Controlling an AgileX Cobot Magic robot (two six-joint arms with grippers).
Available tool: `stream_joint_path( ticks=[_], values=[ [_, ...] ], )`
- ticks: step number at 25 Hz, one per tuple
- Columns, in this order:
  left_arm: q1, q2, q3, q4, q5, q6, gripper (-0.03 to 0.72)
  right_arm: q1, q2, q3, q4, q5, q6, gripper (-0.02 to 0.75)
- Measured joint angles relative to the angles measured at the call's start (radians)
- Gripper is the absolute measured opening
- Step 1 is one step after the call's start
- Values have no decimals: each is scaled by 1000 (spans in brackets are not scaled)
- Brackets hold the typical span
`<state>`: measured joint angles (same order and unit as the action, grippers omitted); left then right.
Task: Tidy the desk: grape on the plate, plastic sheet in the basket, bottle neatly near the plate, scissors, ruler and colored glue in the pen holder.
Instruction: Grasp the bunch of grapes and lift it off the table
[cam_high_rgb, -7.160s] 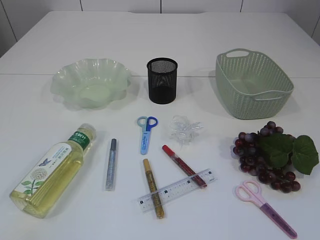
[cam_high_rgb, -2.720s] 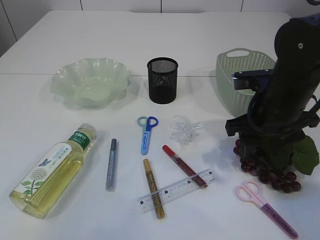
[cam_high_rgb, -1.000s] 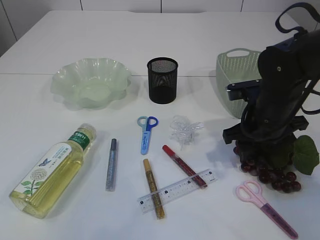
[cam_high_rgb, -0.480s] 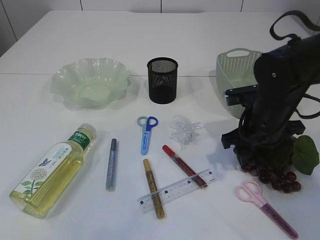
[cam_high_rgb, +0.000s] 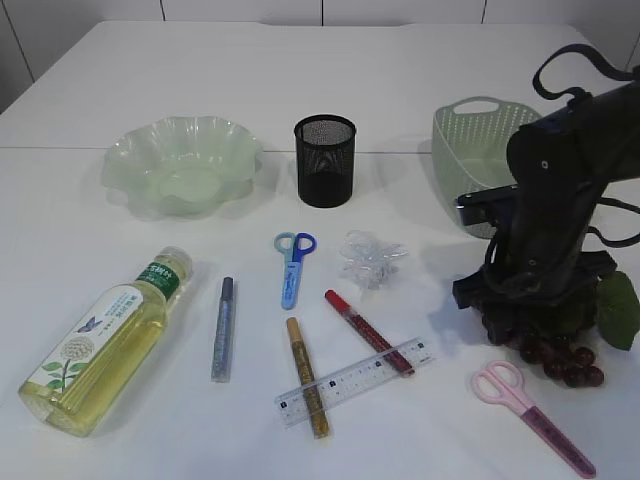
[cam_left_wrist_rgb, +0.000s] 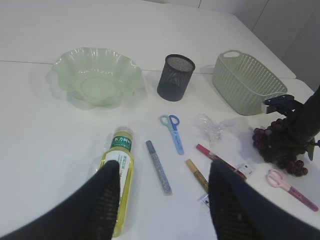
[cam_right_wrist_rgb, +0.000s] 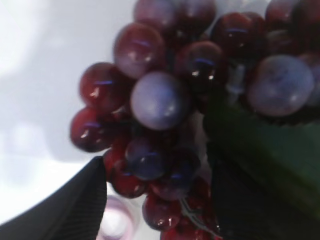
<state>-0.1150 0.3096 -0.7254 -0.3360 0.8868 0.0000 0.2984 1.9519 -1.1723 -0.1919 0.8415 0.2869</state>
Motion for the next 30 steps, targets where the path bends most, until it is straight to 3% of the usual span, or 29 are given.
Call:
stream_joint_path(
  ticks=[16, 30],
  values=[
    [0, 0, 0, 0, 0, 0, 415, -21, 21, -7, 83, -19, 1, 512],
    [0, 0, 0, -2, 0, 0, 415, -21, 23, -7, 75, -64, 1, 495]
  ],
)
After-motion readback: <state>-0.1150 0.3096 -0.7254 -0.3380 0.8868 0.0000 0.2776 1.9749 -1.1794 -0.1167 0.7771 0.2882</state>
